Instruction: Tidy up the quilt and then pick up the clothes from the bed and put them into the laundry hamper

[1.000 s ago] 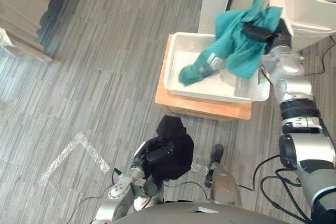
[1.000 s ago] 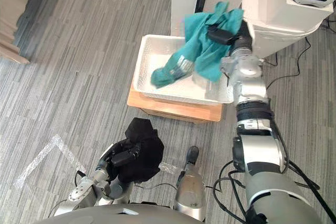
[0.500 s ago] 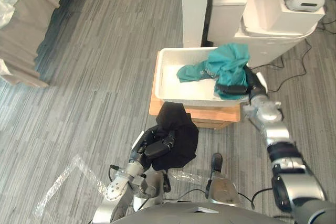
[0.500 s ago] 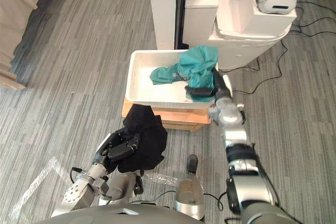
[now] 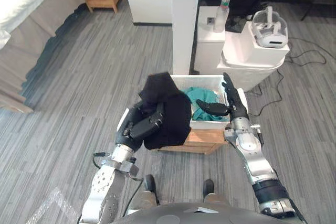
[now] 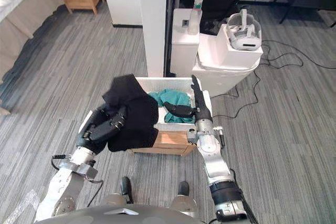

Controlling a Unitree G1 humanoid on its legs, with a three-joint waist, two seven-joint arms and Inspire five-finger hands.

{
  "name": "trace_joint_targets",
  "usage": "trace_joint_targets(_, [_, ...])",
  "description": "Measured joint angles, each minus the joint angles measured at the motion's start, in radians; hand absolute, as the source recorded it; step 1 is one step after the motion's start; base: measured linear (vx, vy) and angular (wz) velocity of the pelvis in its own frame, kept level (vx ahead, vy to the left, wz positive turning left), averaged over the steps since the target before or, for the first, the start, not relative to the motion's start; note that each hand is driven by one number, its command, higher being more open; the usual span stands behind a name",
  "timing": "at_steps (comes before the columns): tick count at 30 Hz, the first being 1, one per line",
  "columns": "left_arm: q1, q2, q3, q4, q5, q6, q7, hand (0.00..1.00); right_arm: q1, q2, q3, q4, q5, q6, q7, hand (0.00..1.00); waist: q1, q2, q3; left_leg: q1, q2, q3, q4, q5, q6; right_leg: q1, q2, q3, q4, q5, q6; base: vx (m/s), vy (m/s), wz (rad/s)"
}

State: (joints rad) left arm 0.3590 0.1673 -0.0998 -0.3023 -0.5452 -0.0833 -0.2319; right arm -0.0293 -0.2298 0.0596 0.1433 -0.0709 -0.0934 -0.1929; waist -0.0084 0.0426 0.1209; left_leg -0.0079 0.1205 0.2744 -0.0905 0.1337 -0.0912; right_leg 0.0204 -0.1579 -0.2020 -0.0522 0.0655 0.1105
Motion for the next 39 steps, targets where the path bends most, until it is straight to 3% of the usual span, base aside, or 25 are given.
trace_joint_targets(5, [-0.010, -0.002, 0.132, -0.074, 0.043, -0.012, 0.021, 0.00, 0.071, 0.007, -0.120, -0.134, 0.001, 0.000, -0.061, 1.00, -0.028, -0.006, -0.054, 0.017, 0.010, 0.032, 0.000, -0.011, -0.011, -0.004, 0.009, 0.035, -0.002, -0.005, 0.001, -0.04, -0.012, -0.19])
trace_joint_targets(10, [-0.076, 0.055, 0.203, -0.049, 0.346, -0.071, 0.186, 0.00, 0.120, 0.038, -0.233, -0.191, 0.042, 0.000, -0.103, 1.00, -0.053, -0.024, -0.103, 0.019, 0.021, 0.060, 0.000, -0.016, -0.016, -0.022, 0.021, 0.066, -0.002, -0.005, 0.000, 0.01, -0.015, -0.18])
trace_joint_targets(15, [-0.217, 0.137, 0.261, 0.119, 0.551, -0.093, 0.353, 0.00, 0.222, 0.057, -0.302, -0.186, 0.130, 0.039, -0.089, 1.00, -0.088, -0.025, -0.111, 0.047, 0.024, 0.103, 0.000, -0.017, -0.017, -0.022, 0.025, 0.107, 0.000, 0.003, -0.003, 0.03, -0.006, -0.23])
trace_joint_targets(19, [-0.311, 0.189, 0.242, 0.282, 0.659, -0.089, 0.409, 0.00, 0.306, 0.092, -0.344, -0.132, 0.204, 0.083, -0.013, 1.00, -0.137, -0.020, -0.117, 0.073, 0.033, 0.144, 0.000, -0.027, -0.026, -0.021, 0.036, 0.148, 0.003, 0.009, -0.003, 0.03, 0.000, -0.30])
trace_joint_targets(29, [-0.536, 0.274, 0.158, 0.506, 0.719, -0.014, 0.438, 0.00, 0.520, 0.153, -0.407, -0.073, 0.257, 0.109, 0.106, 1.00, -0.245, -0.011, -0.131, 0.092, 0.068, 0.238, 0.000, -0.050, -0.047, -0.060, 0.080, 0.235, 0.013, 0.006, -0.010, 0.02, -0.013, -0.28])
trace_joint_targets(35, [-0.560, 0.259, 0.069, 0.601, 0.723, 0.066, 0.404, 0.00, 0.535, 0.168, -0.406, 0.002, 0.283, 0.100, 0.141, 1.00, -0.281, -0.007, -0.122, 0.081, 0.069, 0.274, 0.000, -0.055, -0.054, -0.103, 0.082, 0.283, 0.026, 0.010, -0.016, 0.05, 0.004, -0.20])
trace_joint_targets(39, [-0.560, 0.230, -0.009, 0.642, 0.723, 0.117, 0.374, 0.00, 0.501, 0.168, -0.383, 0.002, 0.281, 0.053, 0.138, 1.00, -0.295, -0.009, -0.064, 0.057, 0.059, 0.270, 0.000, -0.052, -0.049, -0.131, 0.075, 0.287, 0.036, 0.010, -0.014, 0.01, 0.002, -0.01])
